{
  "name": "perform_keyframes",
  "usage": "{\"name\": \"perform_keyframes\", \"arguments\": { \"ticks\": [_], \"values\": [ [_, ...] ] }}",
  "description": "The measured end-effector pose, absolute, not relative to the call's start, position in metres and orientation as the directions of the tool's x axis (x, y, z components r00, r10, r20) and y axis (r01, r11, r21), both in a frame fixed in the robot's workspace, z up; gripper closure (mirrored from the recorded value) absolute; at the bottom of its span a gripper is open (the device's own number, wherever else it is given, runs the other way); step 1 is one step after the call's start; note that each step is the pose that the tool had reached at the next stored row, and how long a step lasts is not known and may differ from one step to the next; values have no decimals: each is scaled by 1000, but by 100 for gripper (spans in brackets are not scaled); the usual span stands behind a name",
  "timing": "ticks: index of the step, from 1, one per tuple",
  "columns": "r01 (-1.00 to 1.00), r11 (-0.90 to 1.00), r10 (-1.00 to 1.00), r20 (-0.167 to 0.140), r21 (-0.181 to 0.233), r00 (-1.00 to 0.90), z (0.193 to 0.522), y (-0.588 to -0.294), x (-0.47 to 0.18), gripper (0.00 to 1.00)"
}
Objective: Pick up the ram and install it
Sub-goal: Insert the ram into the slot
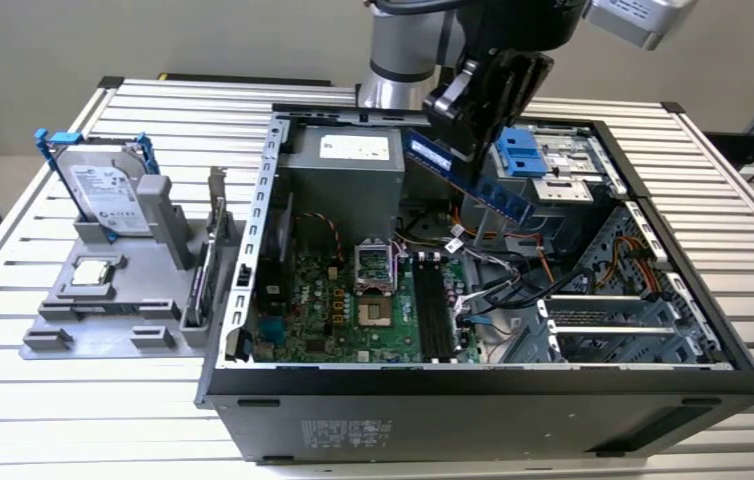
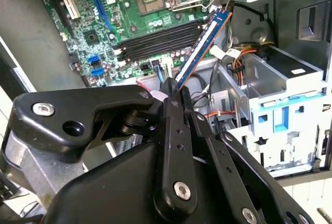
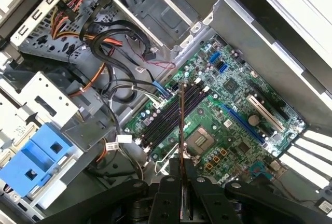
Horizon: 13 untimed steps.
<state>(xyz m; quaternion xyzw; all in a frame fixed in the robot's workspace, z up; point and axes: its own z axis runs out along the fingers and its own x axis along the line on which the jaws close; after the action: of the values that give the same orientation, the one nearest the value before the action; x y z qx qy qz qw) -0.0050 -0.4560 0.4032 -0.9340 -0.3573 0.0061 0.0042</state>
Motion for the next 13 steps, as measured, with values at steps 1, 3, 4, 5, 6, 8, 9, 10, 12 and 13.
{"name": "perform_keyframes", "arguments": {
  "ticks": [1,3,4,5,6,8,9,10,12,13],
  "values": [
    [664,-748,664,-8,-12,748,403,-456,-5,100],
    [657,-754,657,-8,-12,754,403,-456,-5,100],
    [654,-757,654,-8,-12,757,403,-456,-5,100],
    [650,-760,650,-8,-12,760,403,-456,-5,100],
    [647,-763,647,-8,-12,763,403,-456,-5,100],
    [640,-769,640,-8,-12,769,403,-456,-5,100],
    [636,-771,636,-8,-12,771,403,-456,-5,100],
    [633,-774,633,-8,-12,774,403,-456,-5,100],
    [626,-780,626,-8,-12,780,403,-456,-5,100],
    [623,-782,623,-8,-12,782,403,-456,-5,100]
  ]
}}
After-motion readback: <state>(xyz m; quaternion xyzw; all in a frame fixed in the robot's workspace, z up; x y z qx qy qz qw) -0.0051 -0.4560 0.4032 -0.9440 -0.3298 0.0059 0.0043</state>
